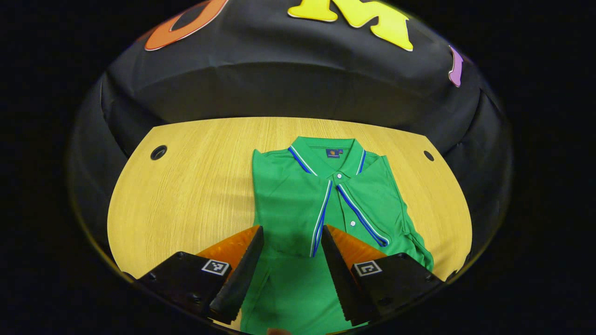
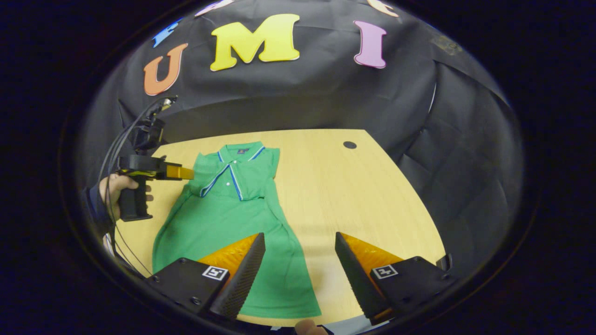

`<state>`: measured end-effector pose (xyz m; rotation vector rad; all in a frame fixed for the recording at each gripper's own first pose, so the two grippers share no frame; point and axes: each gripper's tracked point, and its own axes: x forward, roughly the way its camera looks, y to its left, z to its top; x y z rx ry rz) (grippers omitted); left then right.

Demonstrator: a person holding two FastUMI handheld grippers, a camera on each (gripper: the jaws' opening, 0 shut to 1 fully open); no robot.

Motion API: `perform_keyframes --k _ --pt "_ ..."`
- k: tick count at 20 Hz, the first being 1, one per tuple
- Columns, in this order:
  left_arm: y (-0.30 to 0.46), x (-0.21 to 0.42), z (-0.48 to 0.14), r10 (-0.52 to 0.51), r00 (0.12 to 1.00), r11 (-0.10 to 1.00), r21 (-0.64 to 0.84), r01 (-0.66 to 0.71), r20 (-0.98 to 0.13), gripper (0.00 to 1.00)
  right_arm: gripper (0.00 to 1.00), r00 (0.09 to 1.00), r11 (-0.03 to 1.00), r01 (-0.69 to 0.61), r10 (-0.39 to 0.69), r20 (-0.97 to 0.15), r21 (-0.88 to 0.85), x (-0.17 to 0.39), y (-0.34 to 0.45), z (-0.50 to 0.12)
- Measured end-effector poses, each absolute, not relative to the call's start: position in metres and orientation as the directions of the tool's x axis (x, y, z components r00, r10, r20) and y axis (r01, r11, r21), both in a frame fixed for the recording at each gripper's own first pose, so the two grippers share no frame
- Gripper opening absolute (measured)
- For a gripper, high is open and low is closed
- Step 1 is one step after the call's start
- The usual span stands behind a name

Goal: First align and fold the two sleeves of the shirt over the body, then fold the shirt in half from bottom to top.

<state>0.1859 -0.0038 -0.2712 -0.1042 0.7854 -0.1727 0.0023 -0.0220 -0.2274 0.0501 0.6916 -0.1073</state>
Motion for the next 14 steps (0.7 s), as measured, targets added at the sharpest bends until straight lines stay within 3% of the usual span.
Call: perform_keyframes --k 3,5,13,14 --pt "0.017 0.154 -0.276 -0.152 0.704 0.988 -0.117 0.098 -0.693 0.82 0.93 0.731 0.997 0.080 -0.060 -0.680 -0.002 -0.008 -0.019 -0.254" --pt "0.027 0.123 -0.289 -0.124 0.688 0.992 -0.074 0.101 -0.715 0.88 0.96 0.700 0.998 0.063 -0.039 -0.713 0.006 -0.020 -0.016 -0.272" --pt "0.044 -0.013 -0.349 -0.090 0.547 0.996 -0.067 0.063 -0.832 0.87 0.93 0.577 0.999 0.040 -0.012 -0.817 0.014 -0.061 -0.024 -0.331" --pt "0.046 -0.028 -0.353 -0.082 0.525 0.997 -0.064 0.052 -0.847 0.87 0.96 0.559 0.998 0.054 -0.014 -0.829 0.020 -0.065 -0.027 -0.336"
